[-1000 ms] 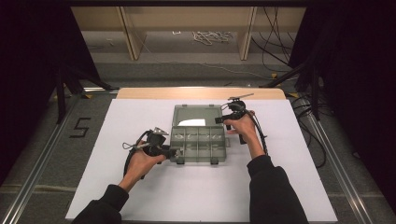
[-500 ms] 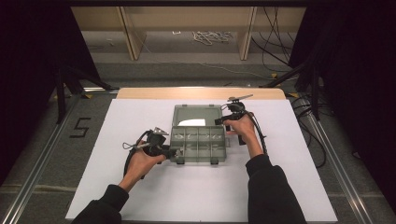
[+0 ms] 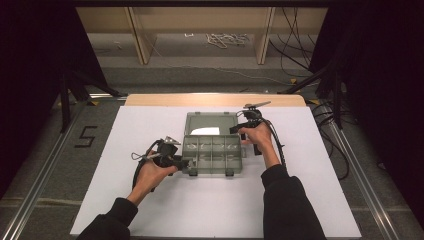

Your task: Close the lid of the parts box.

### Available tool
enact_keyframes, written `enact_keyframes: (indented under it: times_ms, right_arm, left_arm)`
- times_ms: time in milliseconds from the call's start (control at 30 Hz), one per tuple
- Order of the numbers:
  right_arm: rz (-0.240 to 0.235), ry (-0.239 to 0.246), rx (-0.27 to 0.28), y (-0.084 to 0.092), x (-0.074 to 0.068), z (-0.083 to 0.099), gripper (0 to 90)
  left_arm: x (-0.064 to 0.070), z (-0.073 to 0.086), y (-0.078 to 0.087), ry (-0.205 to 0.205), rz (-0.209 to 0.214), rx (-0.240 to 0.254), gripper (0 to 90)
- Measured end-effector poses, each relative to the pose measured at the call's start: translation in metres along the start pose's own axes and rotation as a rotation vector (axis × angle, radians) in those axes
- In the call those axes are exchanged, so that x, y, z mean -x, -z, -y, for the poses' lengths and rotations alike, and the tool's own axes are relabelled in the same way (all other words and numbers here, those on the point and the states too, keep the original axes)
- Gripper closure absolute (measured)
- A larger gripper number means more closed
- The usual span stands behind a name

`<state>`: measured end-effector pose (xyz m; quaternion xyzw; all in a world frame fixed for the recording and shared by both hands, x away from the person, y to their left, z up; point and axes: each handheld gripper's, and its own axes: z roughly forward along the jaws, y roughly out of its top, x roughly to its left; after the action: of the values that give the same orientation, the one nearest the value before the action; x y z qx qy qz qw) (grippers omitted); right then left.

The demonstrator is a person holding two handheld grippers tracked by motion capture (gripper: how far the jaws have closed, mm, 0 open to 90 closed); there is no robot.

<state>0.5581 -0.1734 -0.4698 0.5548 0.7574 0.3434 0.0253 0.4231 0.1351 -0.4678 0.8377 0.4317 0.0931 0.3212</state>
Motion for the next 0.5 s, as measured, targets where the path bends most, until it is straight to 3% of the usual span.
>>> enact_keyframes:
  times_ms: [67,100,167,233,267,500]
  right_arm:
    - [0.003,0.043,0.004,-0.0012,0.0011,-0.0001,48.9]
    - [-0.004,0.040,0.002,-0.0013,0.0007,-0.0008,49.0]
    - [0.001,0.009,-0.006,-0.0012,-0.0008,-0.0015,49.1]
    - [0.002,0.015,-0.008,-0.0017,0.0016,-0.0010,49.6]
    - [-0.015,-0.023,-0.013,-0.0013,-0.0003,-0.0010,49.6]
    - [-0.020,-0.088,-0.026,-0.0016,-0.0008,-0.0023,50.2]
  left_arm:
    - [0.0003,0.0001,-0.0004,0.008,0.001,0.004,63.3]
    - [0.0000,0.0000,-0.0002,0.002,0.001,0.001,63.3]
    - [0.0000,-0.0001,0.0000,0.000,0.002,-0.002,63.3]
    - [0.0001,0.0001,-0.0003,0.002,0.000,0.002,63.3]
    - [0.0001,0.0001,-0.0003,0.002,0.000,0.002,63.3]
    - [-0.0004,-0.0001,-0.0004,0.004,0.004,0.001,63.3]
